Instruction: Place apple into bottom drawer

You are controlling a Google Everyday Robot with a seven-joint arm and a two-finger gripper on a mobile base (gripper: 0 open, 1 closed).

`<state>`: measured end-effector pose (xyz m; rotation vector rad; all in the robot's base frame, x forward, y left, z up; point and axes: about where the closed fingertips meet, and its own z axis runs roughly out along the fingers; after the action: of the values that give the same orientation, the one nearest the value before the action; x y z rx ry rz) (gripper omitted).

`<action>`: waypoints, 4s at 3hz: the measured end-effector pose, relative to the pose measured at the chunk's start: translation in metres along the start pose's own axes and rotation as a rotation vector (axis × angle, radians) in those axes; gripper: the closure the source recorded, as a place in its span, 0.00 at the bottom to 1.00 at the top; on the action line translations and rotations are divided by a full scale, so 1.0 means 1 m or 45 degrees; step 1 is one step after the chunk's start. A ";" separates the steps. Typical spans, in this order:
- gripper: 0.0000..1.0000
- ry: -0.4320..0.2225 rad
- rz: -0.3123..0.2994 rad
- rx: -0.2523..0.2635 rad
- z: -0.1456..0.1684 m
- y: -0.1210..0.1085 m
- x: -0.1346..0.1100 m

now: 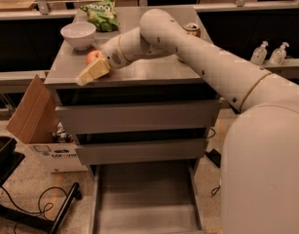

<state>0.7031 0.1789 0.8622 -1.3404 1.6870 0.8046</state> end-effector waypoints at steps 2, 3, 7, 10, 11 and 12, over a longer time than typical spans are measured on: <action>0.41 0.028 0.049 0.024 0.008 0.002 0.018; 0.64 0.029 0.049 0.018 0.011 0.004 0.018; 1.00 0.058 -0.073 0.043 -0.029 0.026 -0.027; 1.00 0.097 -0.020 0.075 -0.046 0.134 0.075; 1.00 0.105 0.020 0.081 -0.031 0.136 0.136; 1.00 0.094 0.115 0.148 -0.027 0.128 0.192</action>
Offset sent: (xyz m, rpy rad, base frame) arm -0.0012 -0.0032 -0.0168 -0.0139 0.0252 -0.0359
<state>0.5539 0.0986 0.7031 -1.2352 1.8349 0.7038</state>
